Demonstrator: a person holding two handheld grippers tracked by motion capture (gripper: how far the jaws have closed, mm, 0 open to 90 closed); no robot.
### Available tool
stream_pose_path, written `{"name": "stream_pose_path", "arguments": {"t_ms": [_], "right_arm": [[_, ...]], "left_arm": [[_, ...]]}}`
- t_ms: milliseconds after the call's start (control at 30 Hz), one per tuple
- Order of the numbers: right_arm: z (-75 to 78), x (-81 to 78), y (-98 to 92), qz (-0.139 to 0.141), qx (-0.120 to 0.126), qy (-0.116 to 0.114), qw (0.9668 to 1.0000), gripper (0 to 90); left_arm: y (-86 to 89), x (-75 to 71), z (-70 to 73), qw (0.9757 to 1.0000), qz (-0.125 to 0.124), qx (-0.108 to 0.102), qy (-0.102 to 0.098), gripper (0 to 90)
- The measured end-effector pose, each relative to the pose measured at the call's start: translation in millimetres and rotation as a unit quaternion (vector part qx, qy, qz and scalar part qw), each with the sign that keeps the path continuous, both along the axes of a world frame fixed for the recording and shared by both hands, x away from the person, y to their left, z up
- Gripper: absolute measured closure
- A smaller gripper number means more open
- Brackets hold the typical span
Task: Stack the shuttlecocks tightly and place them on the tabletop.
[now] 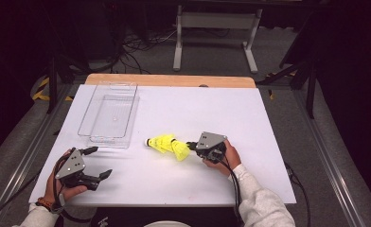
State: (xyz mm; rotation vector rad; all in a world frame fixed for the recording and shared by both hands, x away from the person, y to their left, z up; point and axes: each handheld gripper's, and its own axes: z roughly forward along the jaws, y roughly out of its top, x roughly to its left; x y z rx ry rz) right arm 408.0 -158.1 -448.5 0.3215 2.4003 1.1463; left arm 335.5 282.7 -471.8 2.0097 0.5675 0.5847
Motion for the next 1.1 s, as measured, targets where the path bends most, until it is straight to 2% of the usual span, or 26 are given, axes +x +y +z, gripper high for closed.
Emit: {"name": "stream_pose_path", "arguments": {"t_ms": [200,500,700,800,867,933,1000,1100], "right_arm": [[-0.1,1.1,7.0,0.024,-0.011,-0.01,0.9996,90.0],[-1.0,12.0,12.7,0.023,-0.011,-0.017,0.9995,87.2],[-4.4,21.7,20.6,-0.001,-0.017,-0.012,0.9998,79.7],[-5.6,22.8,23.8,-0.018,-0.016,-0.01,0.9997,73.4],[-5.8,22.9,24.3,-0.02,-0.015,-0.008,0.9997,72.6],[-6.2,23.2,25.8,-0.037,-0.018,-0.01,0.9991,68.3],[-6.7,23.3,26.0,-0.038,-0.017,-0.006,0.9991,66.4],[-7.7,22.8,26.9,-0.048,-0.019,-0.003,0.9987,56.4]], "left_arm": [[-0.5,0.4,-0.5,1.0,0.0,0.002,0.0,6.6],[-1.2,0.7,-1.0,1.0,-0.001,0.003,0.002,6.7],[-0.9,0.9,-1.3,1.0,-0.001,0.003,0.003,6.7],[-0.7,0.7,-1.3,1.0,-0.001,0.001,0.002,6.7],[-0.7,0.8,-1.3,1.0,0.0,0.001,0.002,6.7],[-0.9,0.4,-1.1,1.0,-0.001,0.002,0.002,6.7],[-0.9,0.4,-1.0,1.0,-0.002,0.002,0.001,6.7],[-0.5,0.5,-1.0,1.0,-0.002,0.003,0.001,6.7]]}}
